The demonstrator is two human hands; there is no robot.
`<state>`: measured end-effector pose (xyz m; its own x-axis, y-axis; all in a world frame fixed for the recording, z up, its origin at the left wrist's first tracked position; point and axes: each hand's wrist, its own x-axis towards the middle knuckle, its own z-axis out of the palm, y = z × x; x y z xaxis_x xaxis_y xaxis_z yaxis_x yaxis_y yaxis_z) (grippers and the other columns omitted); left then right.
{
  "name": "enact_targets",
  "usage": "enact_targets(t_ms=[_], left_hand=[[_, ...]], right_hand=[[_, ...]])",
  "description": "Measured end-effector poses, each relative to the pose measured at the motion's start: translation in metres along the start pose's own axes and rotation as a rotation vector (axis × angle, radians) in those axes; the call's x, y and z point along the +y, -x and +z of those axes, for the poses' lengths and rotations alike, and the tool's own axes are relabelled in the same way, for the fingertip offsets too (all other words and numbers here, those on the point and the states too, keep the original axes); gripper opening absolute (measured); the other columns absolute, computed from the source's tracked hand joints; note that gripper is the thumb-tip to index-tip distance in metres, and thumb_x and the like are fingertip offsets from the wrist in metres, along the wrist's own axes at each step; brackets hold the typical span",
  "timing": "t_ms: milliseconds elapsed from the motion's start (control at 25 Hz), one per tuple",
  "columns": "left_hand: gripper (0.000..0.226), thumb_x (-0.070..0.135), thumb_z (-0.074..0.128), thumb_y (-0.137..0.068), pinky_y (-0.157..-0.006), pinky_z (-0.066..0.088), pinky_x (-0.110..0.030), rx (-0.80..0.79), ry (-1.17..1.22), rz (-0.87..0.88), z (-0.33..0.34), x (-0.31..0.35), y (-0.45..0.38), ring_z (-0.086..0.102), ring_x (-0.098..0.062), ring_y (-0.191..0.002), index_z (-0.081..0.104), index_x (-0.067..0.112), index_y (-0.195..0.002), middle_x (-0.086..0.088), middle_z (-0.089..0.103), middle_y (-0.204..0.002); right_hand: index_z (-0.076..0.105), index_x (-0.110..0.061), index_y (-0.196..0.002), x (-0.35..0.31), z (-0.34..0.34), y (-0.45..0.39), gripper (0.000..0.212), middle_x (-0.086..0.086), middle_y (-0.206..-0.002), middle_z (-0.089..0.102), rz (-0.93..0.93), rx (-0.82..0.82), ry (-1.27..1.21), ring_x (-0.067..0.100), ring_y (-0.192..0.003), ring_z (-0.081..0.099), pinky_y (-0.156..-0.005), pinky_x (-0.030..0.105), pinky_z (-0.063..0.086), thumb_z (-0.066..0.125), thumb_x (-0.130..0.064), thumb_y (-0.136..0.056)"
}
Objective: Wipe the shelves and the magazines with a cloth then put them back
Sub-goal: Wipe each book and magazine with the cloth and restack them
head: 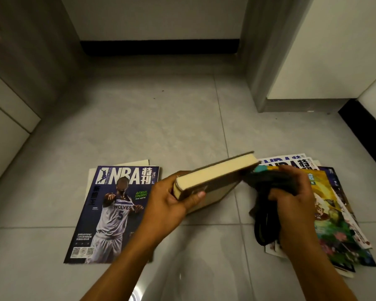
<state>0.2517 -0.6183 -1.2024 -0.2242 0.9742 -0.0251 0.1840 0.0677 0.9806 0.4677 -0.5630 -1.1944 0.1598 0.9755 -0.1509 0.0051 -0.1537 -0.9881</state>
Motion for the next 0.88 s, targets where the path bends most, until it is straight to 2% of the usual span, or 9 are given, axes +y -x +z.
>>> enact_targets(t_ms=[80, 160, 240, 320, 440, 560, 640, 760, 880], left_hand=[[0.028, 0.019, 0.075, -0.076, -0.070, 0.050, -0.010, 0.073, -0.007, -0.034, -0.006, -0.003, -0.004, 0.061, 0.015, -0.088, 0.059, 0.036, -0.092, 0.031, 0.067, -0.087], [0.028, 0.026, 0.076, -0.072, -0.070, 0.051, -0.013, 0.073, 0.001, -0.018, -0.007, -0.002, -0.007, 0.062, 0.013, -0.086, 0.059, 0.034, -0.093, 0.028, 0.067, -0.086], [0.031, 0.029, 0.081, -0.066, -0.065, 0.051, -0.011, 0.043, 0.011, 0.073, -0.003, 0.001, -0.008, 0.064, 0.008, -0.078, 0.060, 0.029, -0.089, 0.025, 0.069, -0.083], [0.021, 0.032, 0.073, -0.067, -0.060, 0.050, -0.011, 0.038, -0.008, 0.128, 0.000, 0.002, -0.010, 0.064, 0.005, -0.071, 0.060, 0.027, -0.084, 0.021, 0.069, -0.078], [0.033, 0.011, 0.076, -0.077, -0.070, 0.048, -0.006, 0.001, -0.016, 0.105, -0.005, 0.003, -0.013, 0.064, 0.010, -0.087, 0.060, 0.032, -0.097, 0.031, 0.068, -0.088], [0.039, 0.009, 0.074, -0.078, -0.072, 0.045, -0.002, -0.027, -0.051, 0.116, -0.002, 0.003, -0.016, 0.060, 0.017, -0.092, 0.057, 0.038, -0.098, 0.039, 0.064, -0.089], [0.036, 0.010, 0.075, -0.077, -0.070, 0.047, -0.004, -0.017, -0.041, 0.129, -0.002, 0.001, -0.019, 0.063, 0.012, -0.087, 0.059, 0.036, -0.096, 0.033, 0.067, -0.088], [0.026, 0.015, 0.077, -0.075, -0.068, 0.052, -0.012, -0.032, -0.016, 0.146, -0.011, -0.001, -0.021, 0.066, -0.001, -0.078, 0.062, 0.027, -0.093, 0.014, 0.070, -0.087], [0.035, 0.013, 0.075, -0.075, -0.070, 0.049, -0.006, -0.051, 0.023, 0.086, -0.019, -0.004, -0.017, 0.063, 0.012, -0.088, 0.058, 0.035, -0.097, 0.033, 0.066, -0.090]], right_hand=[[0.053, -0.033, -0.104, -0.018, 0.002, 0.006, 0.039, -0.019, -0.097, 0.060, -0.244, 0.082, 0.063, 0.012, -0.092, 0.062, -0.077, 0.039, 0.055, 0.060, 0.000, -0.085], [0.057, -0.026, -0.109, -0.031, 0.026, 0.020, 0.029, -0.011, -0.101, 0.064, -0.583, -0.053, 0.255, 0.013, -0.094, 0.061, -0.082, 0.037, 0.052, 0.060, -0.013, -0.083], [0.064, -0.017, -0.115, -0.026, 0.065, 0.037, 0.039, 0.003, -0.113, 0.066, -0.875, -0.204, 0.538, 0.022, -0.108, 0.053, -0.090, 0.041, 0.048, 0.052, -0.021, -0.078], [0.064, -0.018, -0.118, -0.006, 0.081, 0.036, 0.043, 0.002, -0.119, 0.065, -1.025, -0.290, 0.705, 0.022, -0.111, 0.047, -0.088, 0.041, 0.048, 0.050, -0.023, -0.078], [0.056, -0.021, -0.123, 0.011, 0.050, -0.013, 0.049, 0.000, -0.123, 0.058, -0.863, -0.164, 0.745, 0.025, -0.112, 0.041, -0.088, 0.047, 0.048, 0.048, -0.019, -0.075], [0.060, -0.012, -0.120, 0.009, 0.035, -0.030, 0.047, 0.008, -0.122, 0.060, -0.668, 0.024, 0.830, 0.027, -0.113, 0.040, -0.090, 0.053, 0.045, 0.050, -0.020, -0.075], [0.060, -0.012, -0.120, 0.004, 0.064, 0.001, 0.047, 0.006, -0.120, 0.060, -0.740, 0.041, 0.846, 0.027, -0.112, 0.040, -0.089, 0.044, 0.045, 0.048, -0.023, -0.076], [0.066, -0.014, -0.116, 0.005, 0.088, 0.035, 0.043, 0.003, -0.117, 0.064, -0.932, -0.111, 0.789, 0.024, -0.109, 0.043, -0.088, 0.033, 0.040, 0.048, -0.024, -0.078], [0.063, -0.015, -0.119, 0.016, 0.064, -0.003, 0.046, 0.003, -0.121, 0.061, -0.886, -0.096, 0.807, 0.025, -0.111, 0.041, -0.089, 0.038, 0.041, 0.047, -0.022, -0.077]])
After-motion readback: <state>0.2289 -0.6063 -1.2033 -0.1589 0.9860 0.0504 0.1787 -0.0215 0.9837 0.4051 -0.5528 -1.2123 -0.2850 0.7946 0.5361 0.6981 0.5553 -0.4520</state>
